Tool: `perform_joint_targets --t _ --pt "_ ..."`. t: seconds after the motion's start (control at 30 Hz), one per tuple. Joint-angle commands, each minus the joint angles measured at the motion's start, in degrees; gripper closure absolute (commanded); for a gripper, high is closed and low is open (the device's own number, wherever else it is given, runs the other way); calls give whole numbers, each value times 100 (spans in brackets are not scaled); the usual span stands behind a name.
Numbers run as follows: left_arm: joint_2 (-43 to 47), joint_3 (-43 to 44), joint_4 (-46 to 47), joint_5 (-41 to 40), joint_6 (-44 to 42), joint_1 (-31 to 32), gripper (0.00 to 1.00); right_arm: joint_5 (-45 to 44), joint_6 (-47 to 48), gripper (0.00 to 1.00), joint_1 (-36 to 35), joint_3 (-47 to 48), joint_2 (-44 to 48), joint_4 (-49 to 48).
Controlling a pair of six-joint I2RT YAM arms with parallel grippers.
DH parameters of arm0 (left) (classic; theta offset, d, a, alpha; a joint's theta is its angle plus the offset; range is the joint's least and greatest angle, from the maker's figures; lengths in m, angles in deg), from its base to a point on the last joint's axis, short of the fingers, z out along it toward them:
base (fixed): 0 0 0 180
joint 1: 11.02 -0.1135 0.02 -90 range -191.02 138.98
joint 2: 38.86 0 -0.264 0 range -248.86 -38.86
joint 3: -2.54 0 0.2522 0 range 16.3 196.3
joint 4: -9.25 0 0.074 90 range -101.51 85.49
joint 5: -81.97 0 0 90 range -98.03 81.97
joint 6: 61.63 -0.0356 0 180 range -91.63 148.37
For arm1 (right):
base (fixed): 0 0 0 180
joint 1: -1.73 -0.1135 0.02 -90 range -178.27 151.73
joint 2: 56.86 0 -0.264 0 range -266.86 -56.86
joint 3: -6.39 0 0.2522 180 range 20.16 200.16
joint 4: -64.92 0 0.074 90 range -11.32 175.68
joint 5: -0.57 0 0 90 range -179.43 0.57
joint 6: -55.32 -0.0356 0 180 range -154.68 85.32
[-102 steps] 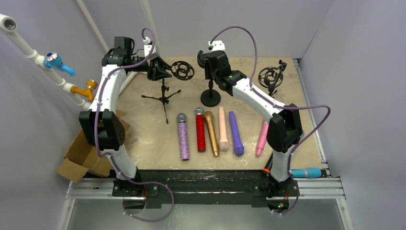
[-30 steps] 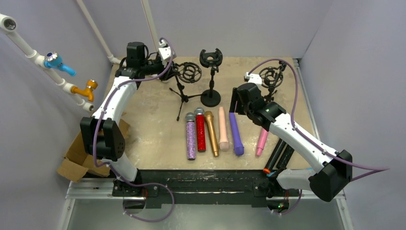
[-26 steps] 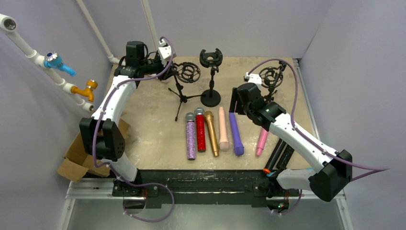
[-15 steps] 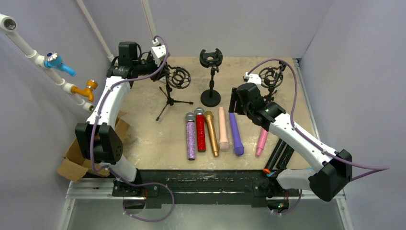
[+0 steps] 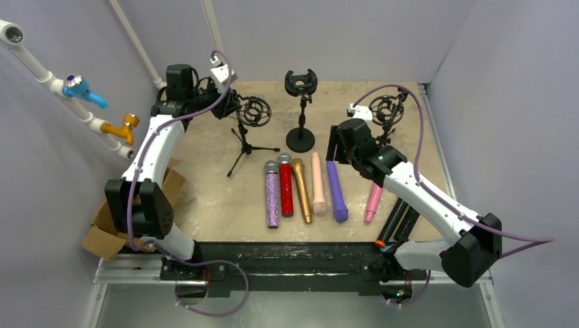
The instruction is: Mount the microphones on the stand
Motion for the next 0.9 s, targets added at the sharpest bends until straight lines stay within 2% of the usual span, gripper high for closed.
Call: perform_joint_targets --t 0.0,0.27,0.63,0.67,0.77,0.87 --pt "199 -74 1122 303 612 11 100 -61 38 32 26 -69 0 -167" --pt "97 -311 1906 344 1033 180 100 -68 59 32 26 -65 -39 -154" --pt "-83 -80 1406 125 794 453 100 -54 59 32 20 -114 -114 -155" --pt "-93 -65 1280 56 709 455 98 -54 60 32 28 -123 -114 -154" --pt "-71 -90 1083 -202 494 473 73 -37 59 31 21 -151 -138 -161" --pt "-5 -163 1055 -443 346 473 59 -13 44 31 24 -169 -158 -171"
